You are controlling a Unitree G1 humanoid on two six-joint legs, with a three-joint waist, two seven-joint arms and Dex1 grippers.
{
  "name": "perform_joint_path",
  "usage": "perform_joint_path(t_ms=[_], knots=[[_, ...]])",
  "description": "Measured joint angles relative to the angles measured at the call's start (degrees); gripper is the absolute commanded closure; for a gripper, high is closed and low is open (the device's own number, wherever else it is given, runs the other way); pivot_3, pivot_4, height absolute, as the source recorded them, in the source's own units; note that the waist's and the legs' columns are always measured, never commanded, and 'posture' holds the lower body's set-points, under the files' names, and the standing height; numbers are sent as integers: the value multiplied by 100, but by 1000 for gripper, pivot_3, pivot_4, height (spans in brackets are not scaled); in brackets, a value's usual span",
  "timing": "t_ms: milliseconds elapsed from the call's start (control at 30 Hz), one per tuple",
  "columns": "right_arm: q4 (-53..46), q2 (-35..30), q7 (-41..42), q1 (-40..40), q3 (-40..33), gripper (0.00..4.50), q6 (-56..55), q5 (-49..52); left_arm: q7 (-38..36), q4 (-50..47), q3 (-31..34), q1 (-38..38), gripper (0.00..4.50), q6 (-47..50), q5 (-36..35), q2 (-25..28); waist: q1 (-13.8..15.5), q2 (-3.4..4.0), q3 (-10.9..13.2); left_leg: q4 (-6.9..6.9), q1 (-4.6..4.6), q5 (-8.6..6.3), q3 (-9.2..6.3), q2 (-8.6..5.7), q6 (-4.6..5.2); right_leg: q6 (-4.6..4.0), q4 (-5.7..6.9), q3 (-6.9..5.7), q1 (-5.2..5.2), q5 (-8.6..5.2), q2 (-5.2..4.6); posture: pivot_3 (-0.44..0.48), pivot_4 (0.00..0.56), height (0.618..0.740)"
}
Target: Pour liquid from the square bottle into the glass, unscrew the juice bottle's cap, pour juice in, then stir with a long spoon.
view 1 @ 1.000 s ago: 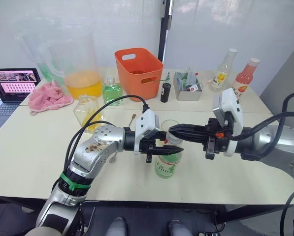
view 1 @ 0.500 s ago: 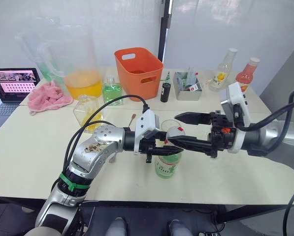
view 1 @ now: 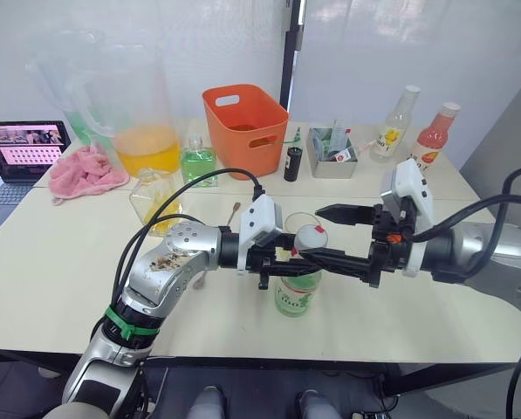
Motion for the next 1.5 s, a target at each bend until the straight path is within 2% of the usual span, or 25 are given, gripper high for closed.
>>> perform_joint_path(t_ms=[167, 467, 733, 767, 867, 933, 1000, 1067, 1200, 1267, 1333, 1500], knots=[[-14, 71, 30, 1, 46, 2806, 0, -17, 15, 3, 4, 0, 3067, 4, 2, 0, 0, 0, 0, 0, 0, 0, 0, 0, 0, 0, 0, 0, 0, 0, 0, 0, 150, 740], [-14, 82, 236, -10, 109, 2822, -86, -296, 42, 4, 2, 0, 3067, 10, 3, 6, 0, 0, 0, 1, 0, 0, 0, 0, 0, 0, 0, 0, 0, 0, 0, 0, 150, 740], [653, -102, 1996, -389, 663, 2822, -840, -1262, 28, -97, -30, 19, 3067, 14, 9, 57, -5, 0, 0, 3, 1, 0, 1, 0, -1, 1, -1, 0, 3, 0, 0, 0, 150, 740], [1278, -97, 2851, -842, 1101, 2822, -1218, -1663, 24, -123, -17, 6, 3067, 26, 5, 94, -47, 1, 0, 8, 3, 0, 5, 0, -1, 5, -3, 1, 3, 4, 0, 0, 150, 740], [2749, 227, 4704, -1809, 1921, 2822, -2140, -2485, 36, -213, 3, 19, 3067, 99, 6, 155, -144, 1, 0, 7, 16, 0, 5, 1, -1, 4, -3, 1, 12, 7, 0, 0, 150, 740], [3277, 424, 5362, -2085, 2099, 2822, -2518, -2741, 42, -256, -1, 29, 3067, 121, 2, 160, -152, 1, 0, -2, 16, 0, 0, 1, -1, 5, 0, 0, 12, 4, 2, 0, 150, 740], [3895, 679, 5861, -2468, 2357, 2822, -2853, -2915, 56, -300, 47, 62, 3067, 166, -14, 203, -161, 1, 0, -7, 16, 0, 0, 1, -1, 41, 1, 0, 12, 19, 2, 0, 150, 740], [4578, 898, 6093, -2915, 2776, 2822, -3210, -2925, 101, -290, 149, 94, 3067, 300, -34, 244, -212, 1, 0, -14, 19, 0, 0, 2, 0, 42, 6, 1, 7, 22, 5, 0, 150, 740], [5099, 935, 6145, -3340, 3326, 2822, -3657, -2791, 201, -288, 243, 117, 3067, 426, -84, 248, -215, 1, 0, -13, 35, 0, -3, 12, -1, 31, 18, 2, 11, 22, 17, 0, 150, 740], [5241, 893, 6145, -3463, 3555, 2822, -3810, -2663, 222, -295, 252, 117, 3067, 477, -85, 248, -229, 1, 0, -15, 48, 0, -3, 14, -1, -8, 20, 3, 16, 9, 20, 0, 150, 740], [5301, 853, 6142, -3519, 3677, 1785, -3896, -2576, 237, -305, 250, 117, 3067, 487, -84, 248, -245, 1, 0, -15, 53, 0, -3, 13, -2, -14, 24, 7, 17, 8, 20, 0, 150, 740], [5218, 662, 6116, -3667, 3880, 117, -3872, -2474, 260, -458, 177, 108, 3067, 487, -68, 203, -206, 3, 1, -19, 43, 1, -2, 12, -2, 4, 24, 10, 10, 9, 20, 0, 150, 740]])
